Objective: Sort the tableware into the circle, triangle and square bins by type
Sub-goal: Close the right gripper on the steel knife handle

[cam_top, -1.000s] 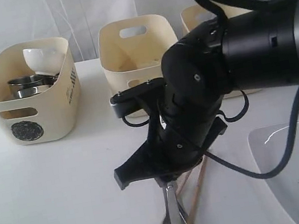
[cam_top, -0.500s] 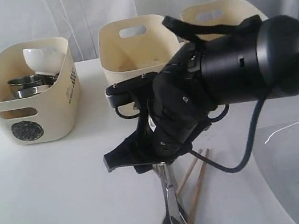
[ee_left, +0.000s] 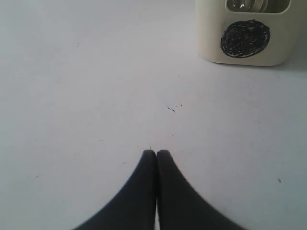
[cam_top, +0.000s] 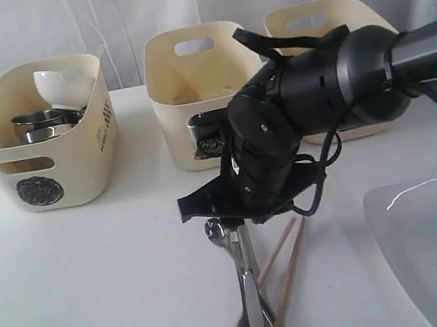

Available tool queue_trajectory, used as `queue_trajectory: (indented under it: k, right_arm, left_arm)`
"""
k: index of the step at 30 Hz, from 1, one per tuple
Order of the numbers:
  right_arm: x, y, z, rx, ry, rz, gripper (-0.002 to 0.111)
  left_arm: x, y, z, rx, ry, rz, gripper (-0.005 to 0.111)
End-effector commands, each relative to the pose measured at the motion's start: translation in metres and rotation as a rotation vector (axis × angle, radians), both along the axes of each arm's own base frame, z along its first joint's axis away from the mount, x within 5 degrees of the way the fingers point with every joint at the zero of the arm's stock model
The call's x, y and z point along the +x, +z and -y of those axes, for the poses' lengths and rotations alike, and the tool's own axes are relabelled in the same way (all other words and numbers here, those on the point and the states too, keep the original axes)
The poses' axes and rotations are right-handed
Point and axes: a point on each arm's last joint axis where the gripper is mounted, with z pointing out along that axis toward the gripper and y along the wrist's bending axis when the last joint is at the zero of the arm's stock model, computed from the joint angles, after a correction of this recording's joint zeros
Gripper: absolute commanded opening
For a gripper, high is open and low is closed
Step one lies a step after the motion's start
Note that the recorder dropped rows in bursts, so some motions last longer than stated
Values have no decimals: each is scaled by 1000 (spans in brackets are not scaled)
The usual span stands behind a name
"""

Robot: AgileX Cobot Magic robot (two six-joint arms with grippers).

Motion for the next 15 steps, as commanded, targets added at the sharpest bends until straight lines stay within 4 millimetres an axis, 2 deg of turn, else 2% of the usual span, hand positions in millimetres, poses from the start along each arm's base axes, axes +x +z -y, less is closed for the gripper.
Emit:
queue_trajectory:
  k: [1,6,15]
  right_arm:
    - [3,-10,-2,-7,12,-22,40]
    - [4,-25,-3,-19,5,-61,40]
    - [4,-37,-4,-27,-2,-92,39]
  left_arm:
    - [0,0,1,-9,-6,15,0]
    - [0,1,1,-8,-6,23,0]
    - [0,1,1,-8,-6,23,0]
